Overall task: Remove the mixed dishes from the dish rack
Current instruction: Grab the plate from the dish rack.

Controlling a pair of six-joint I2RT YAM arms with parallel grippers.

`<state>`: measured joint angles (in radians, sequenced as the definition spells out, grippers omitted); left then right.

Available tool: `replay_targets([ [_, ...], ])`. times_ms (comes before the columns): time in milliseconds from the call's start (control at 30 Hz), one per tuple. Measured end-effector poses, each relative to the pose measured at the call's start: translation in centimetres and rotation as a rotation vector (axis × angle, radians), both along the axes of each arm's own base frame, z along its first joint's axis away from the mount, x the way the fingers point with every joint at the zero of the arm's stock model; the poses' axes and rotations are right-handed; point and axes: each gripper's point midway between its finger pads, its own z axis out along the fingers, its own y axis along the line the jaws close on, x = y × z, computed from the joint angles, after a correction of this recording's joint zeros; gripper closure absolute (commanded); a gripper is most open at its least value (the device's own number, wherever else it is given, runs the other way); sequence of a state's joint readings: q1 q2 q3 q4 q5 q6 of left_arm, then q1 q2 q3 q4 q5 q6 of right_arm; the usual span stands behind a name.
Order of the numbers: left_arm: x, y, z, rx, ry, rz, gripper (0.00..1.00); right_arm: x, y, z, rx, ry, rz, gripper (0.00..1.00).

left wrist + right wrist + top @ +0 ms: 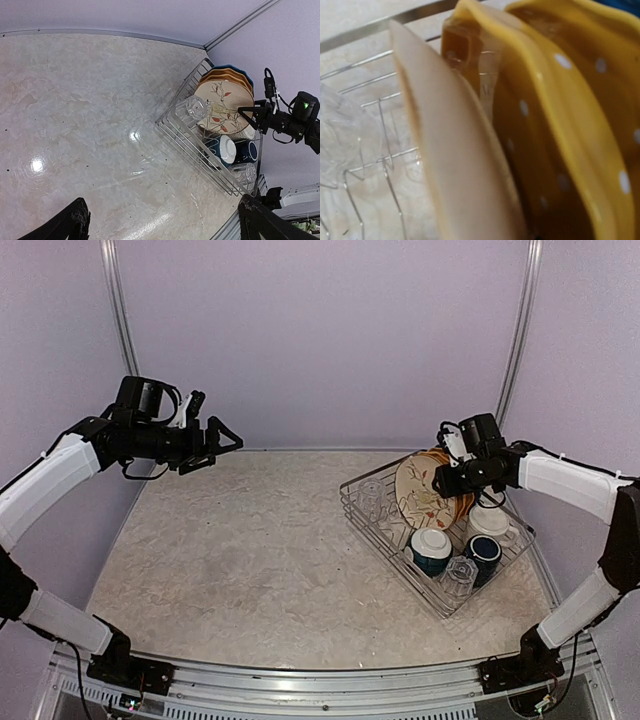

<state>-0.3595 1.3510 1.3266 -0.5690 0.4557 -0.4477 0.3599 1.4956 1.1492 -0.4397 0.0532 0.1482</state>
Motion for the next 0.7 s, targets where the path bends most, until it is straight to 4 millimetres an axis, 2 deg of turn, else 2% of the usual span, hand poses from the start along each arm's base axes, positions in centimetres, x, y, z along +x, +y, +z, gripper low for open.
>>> replay_targets([
  [300,-0.2,0.1,0.7,-0.015,-0.017,-0.005,0.01,0.7,-0.4,-1.0,-0.063,-0.003,0.011,0.82],
  [467,0.1,0.5,0.8,-0.029,-0.021,0.0,0.01,0.8,-0.8,-1.0,-0.096,-0.012,0.014,0.89],
  [600,0.4,1.1,0.7,-0.047,-0.013,0.012,0.01,0.8,-0.9,-0.9,-0.121,-0.011,0.034,1.0],
  [700,0.6,1.4,0.7,-0.053,-0.013,0.019,0.01,0.7,-0.9,-0.8,-0.127,-0.006,0.035,1.0],
])
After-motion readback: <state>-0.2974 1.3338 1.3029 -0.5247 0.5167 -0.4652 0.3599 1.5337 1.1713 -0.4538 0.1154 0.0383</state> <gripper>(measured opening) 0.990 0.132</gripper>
